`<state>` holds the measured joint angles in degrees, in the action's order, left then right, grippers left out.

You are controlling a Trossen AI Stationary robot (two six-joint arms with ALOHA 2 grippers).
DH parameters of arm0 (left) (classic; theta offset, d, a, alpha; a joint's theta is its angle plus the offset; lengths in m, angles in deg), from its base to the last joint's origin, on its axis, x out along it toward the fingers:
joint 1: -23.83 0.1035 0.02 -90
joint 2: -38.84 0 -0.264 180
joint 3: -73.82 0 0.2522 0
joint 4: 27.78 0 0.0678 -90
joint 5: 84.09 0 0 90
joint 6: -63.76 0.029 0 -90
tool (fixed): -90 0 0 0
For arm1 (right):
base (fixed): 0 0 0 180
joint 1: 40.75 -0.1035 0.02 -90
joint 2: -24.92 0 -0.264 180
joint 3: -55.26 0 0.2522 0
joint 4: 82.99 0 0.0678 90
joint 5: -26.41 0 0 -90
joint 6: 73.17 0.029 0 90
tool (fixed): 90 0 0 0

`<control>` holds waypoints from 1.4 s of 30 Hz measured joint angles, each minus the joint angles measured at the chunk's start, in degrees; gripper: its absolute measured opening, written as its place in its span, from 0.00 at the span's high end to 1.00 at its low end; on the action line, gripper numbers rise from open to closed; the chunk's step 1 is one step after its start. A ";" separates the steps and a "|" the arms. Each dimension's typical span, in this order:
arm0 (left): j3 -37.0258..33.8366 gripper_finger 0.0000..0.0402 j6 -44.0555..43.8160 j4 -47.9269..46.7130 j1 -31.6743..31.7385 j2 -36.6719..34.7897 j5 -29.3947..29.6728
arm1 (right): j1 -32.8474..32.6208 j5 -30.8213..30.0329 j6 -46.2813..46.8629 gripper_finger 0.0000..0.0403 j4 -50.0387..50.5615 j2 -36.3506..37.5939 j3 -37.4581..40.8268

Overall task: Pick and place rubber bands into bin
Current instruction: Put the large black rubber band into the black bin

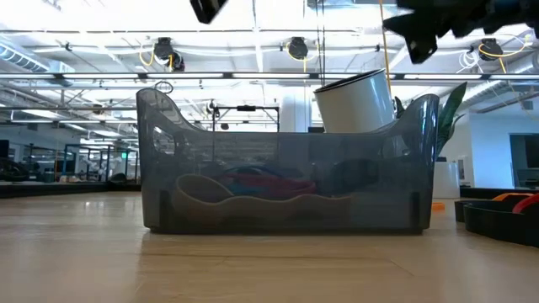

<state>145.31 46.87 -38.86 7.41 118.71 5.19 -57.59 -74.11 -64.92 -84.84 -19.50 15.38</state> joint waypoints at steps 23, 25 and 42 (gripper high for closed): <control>0.00 0.90 2.68 -27.87 0.38 -19.30 14.33 | -9.89 6.13 25.66 0.60 69.24 -29.91 -42.01; 0.00 0.90 3.59 -27.82 0.38 -19.21 14.35 | -11.14 6.01 28.96 0.60 68.85 -32.28 -40.50; 0.00 0.90 5.20 -27.78 0.38 -19.03 14.35 | -11.67 4.76 34.37 0.60 41.34 -36.44 -19.05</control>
<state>145.31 52.08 -66.64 7.80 99.68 19.54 -69.26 -69.35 -30.54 -43.50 -55.94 -3.68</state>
